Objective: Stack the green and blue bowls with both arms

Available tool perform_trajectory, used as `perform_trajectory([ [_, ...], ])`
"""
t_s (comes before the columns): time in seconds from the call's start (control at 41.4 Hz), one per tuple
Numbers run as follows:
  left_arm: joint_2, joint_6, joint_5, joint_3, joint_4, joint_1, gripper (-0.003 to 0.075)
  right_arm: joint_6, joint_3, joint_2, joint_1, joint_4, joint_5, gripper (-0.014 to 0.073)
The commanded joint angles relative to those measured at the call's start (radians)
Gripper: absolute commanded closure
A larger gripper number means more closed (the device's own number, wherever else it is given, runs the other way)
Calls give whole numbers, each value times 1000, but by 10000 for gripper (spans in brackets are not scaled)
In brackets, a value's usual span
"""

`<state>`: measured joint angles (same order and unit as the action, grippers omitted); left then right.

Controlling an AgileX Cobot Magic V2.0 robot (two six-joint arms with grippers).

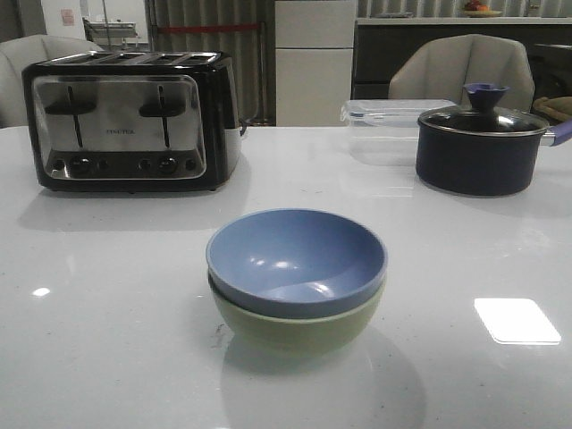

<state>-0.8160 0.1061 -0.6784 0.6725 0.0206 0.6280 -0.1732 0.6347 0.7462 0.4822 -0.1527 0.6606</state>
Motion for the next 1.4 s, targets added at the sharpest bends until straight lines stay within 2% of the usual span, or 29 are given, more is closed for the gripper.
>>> perform_trajectory([
  [0.0,18,-7,74,22,-29,8,263,-13,27,-6,-1,-3,-74,86],
  [0.097,18,-7,86,22,-28,8,272,-13,27,-6,-1,-3,-70,96],
  [0.169,18,-12,88,22,-28,8,312,-13,27,-6,-1,-3,-64,155],
  [0.338,18,-13,86,22,-21,8,479,-13,27,-6,-1,-3,-24,408],
  [0.459,18,-13,86,22,-21,8,622,-13,27,-6,-1,-3,-16,548],
  [1.378,49,-13,91,12,-2,5,624,-13,27,-6,-1,-3,-15,538],
])
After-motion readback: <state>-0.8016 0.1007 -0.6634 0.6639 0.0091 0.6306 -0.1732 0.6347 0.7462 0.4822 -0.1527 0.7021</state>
